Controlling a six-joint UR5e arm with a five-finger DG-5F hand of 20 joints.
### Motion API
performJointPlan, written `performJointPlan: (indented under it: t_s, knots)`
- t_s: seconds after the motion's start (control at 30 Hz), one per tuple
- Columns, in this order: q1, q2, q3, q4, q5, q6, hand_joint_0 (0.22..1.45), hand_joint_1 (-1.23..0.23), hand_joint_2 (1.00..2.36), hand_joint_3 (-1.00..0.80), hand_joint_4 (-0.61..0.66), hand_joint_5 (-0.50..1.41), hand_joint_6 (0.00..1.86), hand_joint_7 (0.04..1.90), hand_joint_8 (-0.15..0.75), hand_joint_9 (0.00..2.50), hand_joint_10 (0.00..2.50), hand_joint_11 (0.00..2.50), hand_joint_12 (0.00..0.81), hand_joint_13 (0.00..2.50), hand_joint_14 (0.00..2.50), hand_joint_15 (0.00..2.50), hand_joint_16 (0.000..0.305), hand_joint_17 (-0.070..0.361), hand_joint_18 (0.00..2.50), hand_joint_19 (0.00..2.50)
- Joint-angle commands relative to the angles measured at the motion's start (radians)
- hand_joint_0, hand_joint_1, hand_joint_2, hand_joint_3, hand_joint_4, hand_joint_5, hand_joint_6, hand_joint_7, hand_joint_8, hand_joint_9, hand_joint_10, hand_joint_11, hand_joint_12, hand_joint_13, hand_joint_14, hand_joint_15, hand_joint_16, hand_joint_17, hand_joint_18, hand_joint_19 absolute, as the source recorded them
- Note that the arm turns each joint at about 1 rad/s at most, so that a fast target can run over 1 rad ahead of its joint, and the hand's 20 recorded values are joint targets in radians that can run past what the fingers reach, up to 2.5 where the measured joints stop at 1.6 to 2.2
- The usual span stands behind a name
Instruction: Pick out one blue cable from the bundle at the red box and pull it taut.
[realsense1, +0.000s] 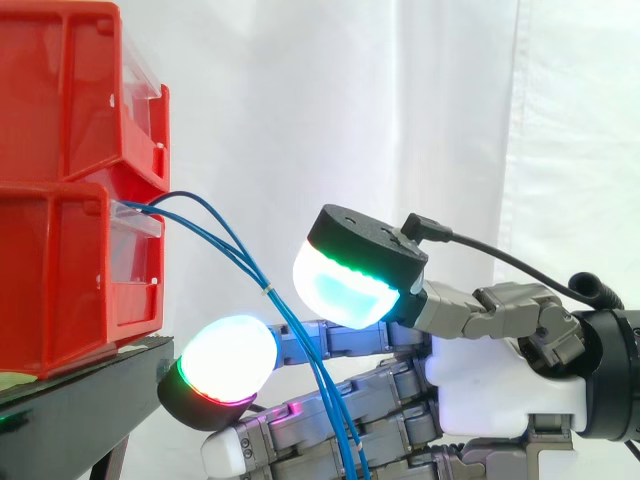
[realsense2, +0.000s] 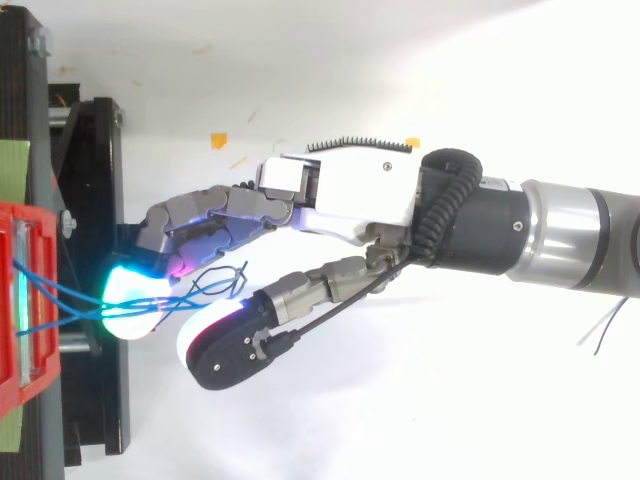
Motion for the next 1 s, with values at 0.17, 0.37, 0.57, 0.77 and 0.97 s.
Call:
performJointPlan:
  t_s: [0.17, 0.37, 0.57, 0.77, 0.97]
  knots:
    - [-0.006, 0.000, 0.000, 0.000, -0.013, 0.003, 0.61, -0.58, 1.00, -0.44, 0.12, -0.12, 0.50, 1.07, 0.202, 0.73, 0.01, 0.21, 0.259, 0.48, 0.01, 0.19, 0.039, 0.088, 0.24, 0.36]
    - [-0.014, 0.001, 0.000, -0.001, -0.048, 0.003, 0.61, -0.57, 1.01, -0.44, 0.10, -0.10, 0.50, 1.10, 0.202, 0.78, 0.01, 0.22, 0.260, 0.52, 0.01, 0.21, 0.039, 0.087, 0.26, 0.38]
    - [-0.021, 0.001, 0.000, 0.002, -0.057, 0.002, 0.61, -0.56, 1.00, -0.44, 0.09, -0.09, 0.50, 1.11, 0.204, 0.80, 0.01, 0.23, 0.263, 0.55, 0.01, 0.23, 0.039, 0.087, 0.28, 0.40]
    - [-0.031, 0.000, 0.000, 0.007, -0.057, 0.002, 0.60, -0.56, 1.00, -0.45, 0.08, -0.09, 0.50, 1.11, 0.206, 0.83, 0.01, 0.24, 0.267, 0.57, 0.01, 0.25, 0.039, 0.088, 0.30, 0.42]
    - [-0.034, 0.001, 0.008, 0.025, -0.068, 0.000, 0.62, -0.57, 1.01, -0.42, 0.03, -0.08, 0.50, 1.20, 0.194, 0.85, 0.01, 0.26, 0.265, 0.59, 0.01, 0.26, 0.039, 0.088, 0.32, 0.42]
